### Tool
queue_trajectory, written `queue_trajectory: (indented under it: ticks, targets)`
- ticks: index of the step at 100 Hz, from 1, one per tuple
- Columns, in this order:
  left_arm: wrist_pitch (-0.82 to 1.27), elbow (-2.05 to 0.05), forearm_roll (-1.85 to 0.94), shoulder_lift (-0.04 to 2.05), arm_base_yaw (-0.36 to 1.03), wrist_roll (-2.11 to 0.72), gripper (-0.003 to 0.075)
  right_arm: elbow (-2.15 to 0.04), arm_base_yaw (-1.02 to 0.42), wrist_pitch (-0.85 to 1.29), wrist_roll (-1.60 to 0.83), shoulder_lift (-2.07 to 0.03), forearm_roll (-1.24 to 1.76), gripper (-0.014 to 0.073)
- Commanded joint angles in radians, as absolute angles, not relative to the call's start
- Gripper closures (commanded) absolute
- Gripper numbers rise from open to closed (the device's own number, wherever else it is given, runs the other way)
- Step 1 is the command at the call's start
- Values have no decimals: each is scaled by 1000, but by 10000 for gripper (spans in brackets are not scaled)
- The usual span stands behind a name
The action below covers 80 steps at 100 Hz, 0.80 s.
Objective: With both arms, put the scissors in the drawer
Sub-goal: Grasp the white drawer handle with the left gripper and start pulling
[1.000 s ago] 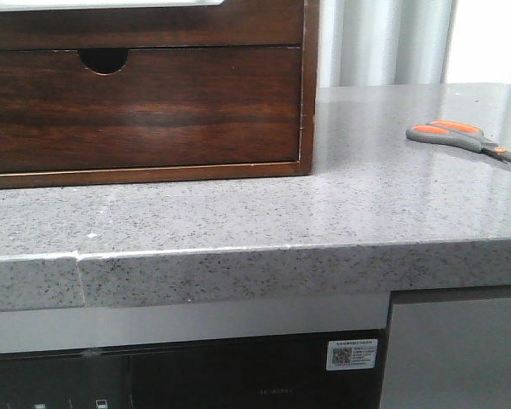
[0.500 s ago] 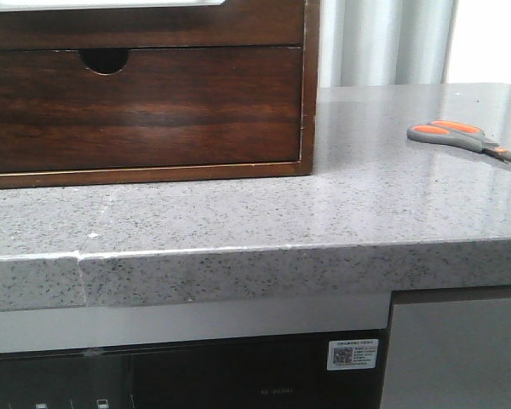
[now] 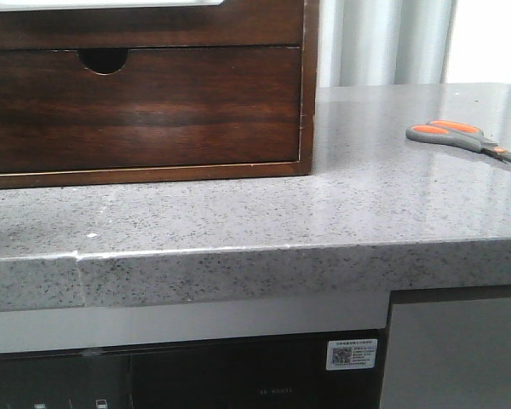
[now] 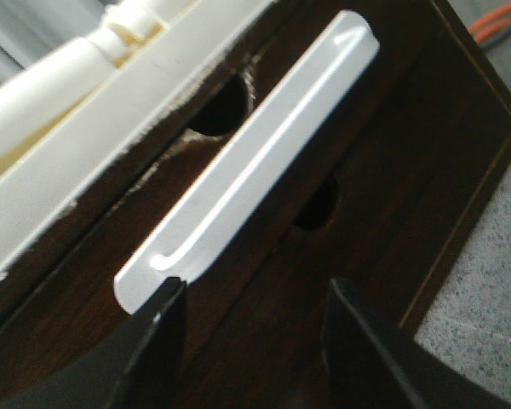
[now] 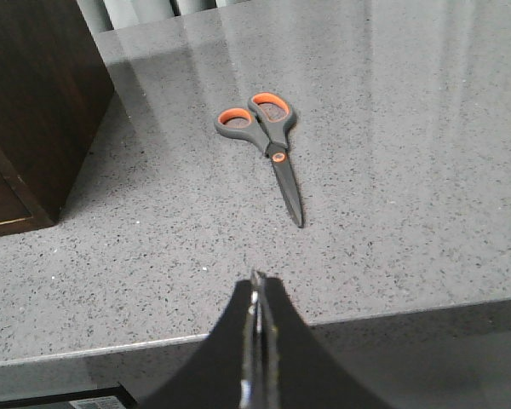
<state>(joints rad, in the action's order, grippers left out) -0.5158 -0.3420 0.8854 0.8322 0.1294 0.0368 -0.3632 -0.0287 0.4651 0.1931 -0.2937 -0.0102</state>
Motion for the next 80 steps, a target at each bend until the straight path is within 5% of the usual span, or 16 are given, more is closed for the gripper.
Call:
queue_trajectory:
  ticks: [1, 80]
  targets:
    - [-588, -405, 856, 887, 138, -6, 388, -400, -23, 406, 187, -311, -12, 659]
    - [-662, -631, 1050, 1105, 139, -28, 407, -400, -23, 437, 187, -311, -12, 659]
